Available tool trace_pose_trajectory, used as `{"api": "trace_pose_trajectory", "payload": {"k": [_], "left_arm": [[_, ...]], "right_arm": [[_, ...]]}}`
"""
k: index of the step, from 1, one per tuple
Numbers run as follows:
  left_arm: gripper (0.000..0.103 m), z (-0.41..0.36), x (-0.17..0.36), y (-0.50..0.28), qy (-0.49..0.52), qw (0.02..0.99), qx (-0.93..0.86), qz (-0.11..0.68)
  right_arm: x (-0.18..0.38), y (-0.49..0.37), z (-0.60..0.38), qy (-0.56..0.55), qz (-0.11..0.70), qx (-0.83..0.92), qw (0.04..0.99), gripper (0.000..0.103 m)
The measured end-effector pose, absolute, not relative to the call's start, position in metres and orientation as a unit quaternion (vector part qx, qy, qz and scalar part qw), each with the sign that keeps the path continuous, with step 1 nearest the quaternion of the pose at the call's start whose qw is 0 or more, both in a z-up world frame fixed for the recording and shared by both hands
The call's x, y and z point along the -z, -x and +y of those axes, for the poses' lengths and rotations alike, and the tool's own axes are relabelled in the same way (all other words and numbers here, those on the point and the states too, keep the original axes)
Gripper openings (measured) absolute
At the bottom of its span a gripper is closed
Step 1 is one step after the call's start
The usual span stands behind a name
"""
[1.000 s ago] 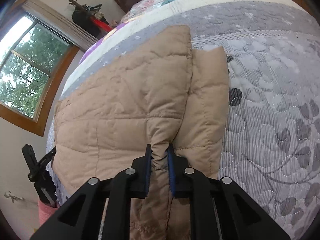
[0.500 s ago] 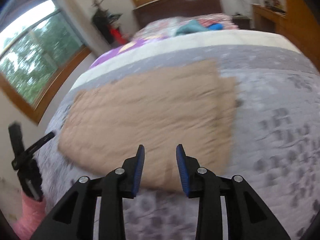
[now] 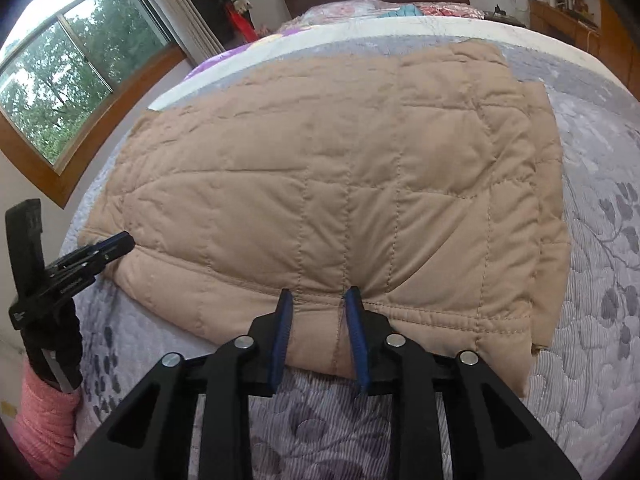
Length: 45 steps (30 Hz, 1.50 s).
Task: Fold large clothes
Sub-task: 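Move both open grippers to the edge of the folded coat, then grasp the folded coat edge with both grippers and lift it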
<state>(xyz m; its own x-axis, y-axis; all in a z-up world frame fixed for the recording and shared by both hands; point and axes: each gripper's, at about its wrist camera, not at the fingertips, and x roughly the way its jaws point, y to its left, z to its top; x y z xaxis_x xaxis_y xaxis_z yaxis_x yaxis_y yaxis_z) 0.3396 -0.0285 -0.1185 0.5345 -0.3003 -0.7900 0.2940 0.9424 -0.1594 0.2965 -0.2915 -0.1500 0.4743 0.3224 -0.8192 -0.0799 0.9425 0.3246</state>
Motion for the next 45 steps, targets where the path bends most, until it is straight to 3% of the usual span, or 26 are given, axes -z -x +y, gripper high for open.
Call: {"api": "trace_pose_trajectory", "payload": {"k": [5,8,10,12,13,14,20,30,41,44,45], "left_arm": [[0.021,-0.024,0.118,-0.343,0.022,0.873,0.170,0.457],[0.022,-0.012,0.103,-0.342,0.044,0.865,0.180,0.467],[0.029,0.001,0.081,-0.338,0.058,0.874,0.188,0.444],[0.055,0.017,0.064,-0.336,0.063,0.887,0.181,0.419],[0.061,0.027,0.057,-0.338,0.066,0.893,0.176,0.409],[0.066,0.041,0.051,-0.344,0.068,0.898,0.164,0.403],[0.066,0.107,0.063,-0.393,0.119,0.883,0.125,0.437],[0.068,0.137,0.109,-0.443,0.236,0.832,0.174,0.471],[0.074,0.094,0.140,-0.486,0.218,0.806,0.225,0.503],[0.050,0.078,0.146,-0.487,0.235,0.780,0.261,0.518],[0.041,0.074,0.149,-0.487,0.236,0.778,0.262,0.520]], "right_arm": [[0.145,-0.297,-0.291,-0.139,0.502,-0.126,0.844,0.027],[0.124,-0.287,-0.312,-0.181,0.482,-0.154,0.844,0.032],[0.105,-0.276,-0.339,-0.204,0.451,-0.162,0.854,0.055],[0.091,-0.270,-0.362,-0.217,0.430,-0.148,0.864,0.071],[0.086,-0.269,-0.378,-0.220,0.423,-0.133,0.869,0.077],[0.084,-0.270,-0.391,-0.222,0.421,-0.119,0.872,0.079],[0.109,-0.298,-0.445,-0.289,0.447,-0.129,0.837,0.086],[0.163,-0.348,-0.453,-0.340,0.484,-0.148,0.792,0.087],[0.170,-0.371,-0.434,-0.327,0.490,-0.162,0.792,0.086],[0.170,-0.378,-0.422,-0.321,0.493,-0.171,0.790,0.065],[0.170,-0.378,-0.419,-0.323,0.495,-0.176,0.787,0.051]]}}
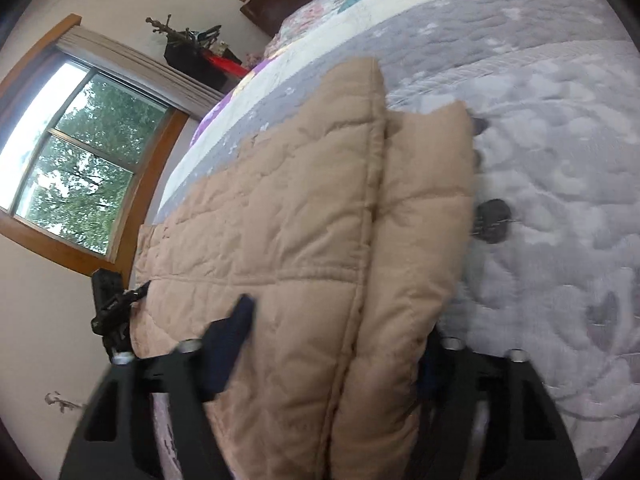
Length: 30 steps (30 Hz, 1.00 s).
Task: Fold large clothes
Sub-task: 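Grasp the folded coat edge with both grippers and lift it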
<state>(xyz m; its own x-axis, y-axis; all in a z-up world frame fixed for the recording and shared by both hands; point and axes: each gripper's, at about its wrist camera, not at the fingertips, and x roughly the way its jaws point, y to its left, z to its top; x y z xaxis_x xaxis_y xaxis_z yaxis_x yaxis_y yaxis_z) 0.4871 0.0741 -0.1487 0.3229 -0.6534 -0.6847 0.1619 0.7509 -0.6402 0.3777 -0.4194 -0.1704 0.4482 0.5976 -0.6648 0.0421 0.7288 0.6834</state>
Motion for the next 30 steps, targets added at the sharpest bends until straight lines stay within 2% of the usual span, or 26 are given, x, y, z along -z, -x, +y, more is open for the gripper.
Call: {"api": "trace_pose_trajectory", "payload": {"k": [1,3,4,6,15,23,26,30], "left_arm": [[0.037,0.071,0.149,-0.484,0.233,0.781,0.260,0.518],[0.023,0.069,0.149,-0.482,0.242,0.782,0.258,0.513],[0.021,0.069,0.146,-0.479,0.249,0.783,0.258,0.508],[0.015,0.066,0.138,-0.476,0.241,0.793,0.253,0.499],[0.011,0.054,0.067,-0.423,0.201,0.832,0.260,0.447],[0.012,0.069,0.010,-0.342,0.180,0.851,0.274,0.411],[0.012,0.075,0.002,-0.311,0.169,0.855,0.280,0.403],[0.013,0.084,0.021,-0.283,0.156,0.852,0.276,0.416]], "right_arm": [[0.170,-0.378,-0.417,-0.325,0.496,-0.181,0.785,0.040],[0.165,-0.378,-0.413,-0.321,0.492,-0.184,0.788,0.028],[0.158,-0.376,-0.411,-0.316,0.486,-0.184,0.794,0.023],[0.145,-0.368,-0.411,-0.306,0.477,-0.183,0.803,0.019],[0.067,-0.329,-0.397,-0.262,0.436,-0.196,0.838,0.017],[0.023,-0.258,-0.381,-0.232,0.416,-0.214,0.853,0.017],[0.021,-0.227,-0.374,-0.220,0.412,-0.220,0.857,0.017],[0.036,-0.202,-0.367,-0.219,0.425,-0.224,0.849,0.017]]}}
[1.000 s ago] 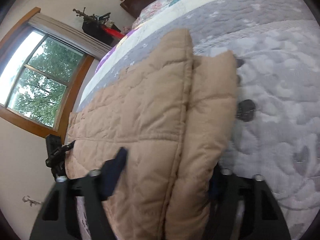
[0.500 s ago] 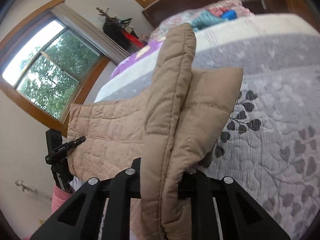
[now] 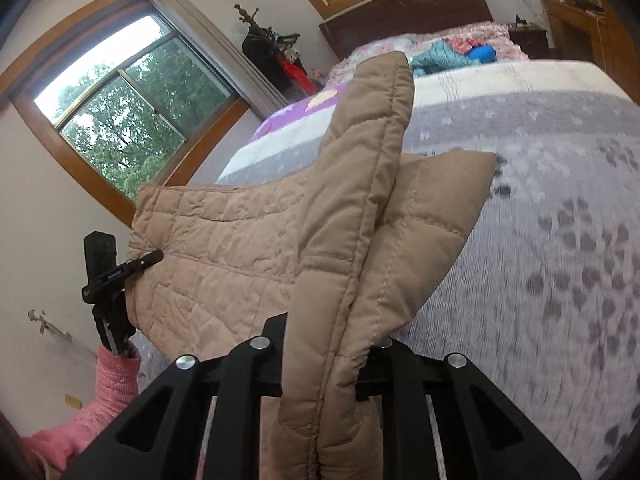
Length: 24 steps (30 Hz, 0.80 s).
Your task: Fold large clothes
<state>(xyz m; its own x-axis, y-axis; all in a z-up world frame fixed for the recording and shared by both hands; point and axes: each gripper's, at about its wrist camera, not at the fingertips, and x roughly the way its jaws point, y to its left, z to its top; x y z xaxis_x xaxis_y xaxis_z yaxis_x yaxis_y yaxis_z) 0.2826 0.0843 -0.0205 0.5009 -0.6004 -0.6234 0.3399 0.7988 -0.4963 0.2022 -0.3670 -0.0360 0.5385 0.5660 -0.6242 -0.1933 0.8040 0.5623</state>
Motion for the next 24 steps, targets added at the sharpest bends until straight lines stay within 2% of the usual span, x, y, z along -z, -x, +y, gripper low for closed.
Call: {"api": "trace_pose_trajectory", "payload": {"k": [7,13,20,22,24], "left_arm": [[0.014,0.090,0.099,-0.276,0.139,0.833,0.246,0.476],[0.031,0.109,0.158,-0.292,0.178,0.809,0.245,0.503],[0.035,0.117,0.168,-0.288,0.200,0.806,0.250,0.498],[0.038,0.124,0.168,-0.283,0.210,0.801,0.241,0.507],[0.042,0.131,0.155,-0.277,0.217,0.805,0.220,0.506]], "right_arm": [[0.101,-0.199,-0.367,-0.242,0.481,-0.205,0.817,0.018],[0.164,-0.211,-0.385,-0.316,0.504,-0.203,0.778,0.026],[0.179,-0.215,-0.392,-0.341,0.499,-0.210,0.769,0.035],[0.171,-0.209,-0.396,-0.324,0.501,-0.186,0.781,0.045],[0.163,-0.201,-0.401,-0.305,0.498,-0.161,0.796,0.048]]}}
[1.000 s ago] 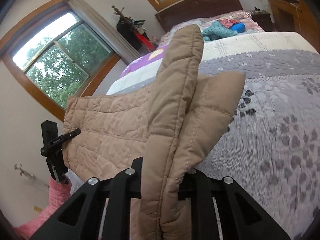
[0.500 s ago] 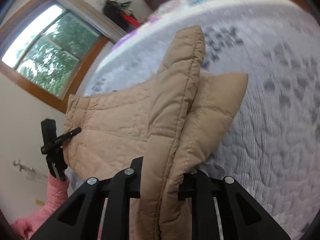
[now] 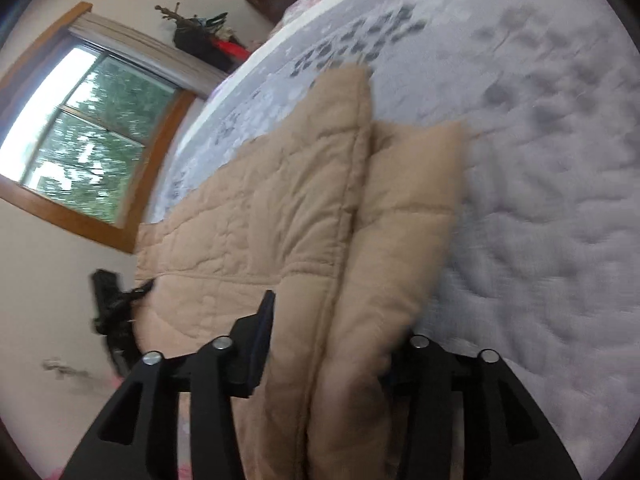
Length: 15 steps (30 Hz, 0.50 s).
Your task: Fold large clothes
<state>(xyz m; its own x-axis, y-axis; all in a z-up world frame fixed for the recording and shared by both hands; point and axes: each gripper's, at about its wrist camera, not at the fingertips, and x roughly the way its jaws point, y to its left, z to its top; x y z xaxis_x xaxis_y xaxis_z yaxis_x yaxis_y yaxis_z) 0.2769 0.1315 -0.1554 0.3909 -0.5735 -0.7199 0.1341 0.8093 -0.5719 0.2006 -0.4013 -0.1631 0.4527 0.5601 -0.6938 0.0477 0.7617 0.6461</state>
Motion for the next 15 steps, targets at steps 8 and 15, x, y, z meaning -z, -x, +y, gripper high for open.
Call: {"api": "trace_pose_trajectory", "payload": {"k": [8,15], "left_arm": [[0.042,0.156,0.079,-0.230,0.167,0.881,0.138,0.420],[0.042,0.070,0.056,-0.204,0.085,0.897,0.170,0.399]], "right_arm": [[0.095,-0.153,-0.403,-0.212,0.443,-0.082,0.867,0.049],[0.073,-0.156,-0.325,-0.132,0.439,-0.117,0.881,0.042]]}}
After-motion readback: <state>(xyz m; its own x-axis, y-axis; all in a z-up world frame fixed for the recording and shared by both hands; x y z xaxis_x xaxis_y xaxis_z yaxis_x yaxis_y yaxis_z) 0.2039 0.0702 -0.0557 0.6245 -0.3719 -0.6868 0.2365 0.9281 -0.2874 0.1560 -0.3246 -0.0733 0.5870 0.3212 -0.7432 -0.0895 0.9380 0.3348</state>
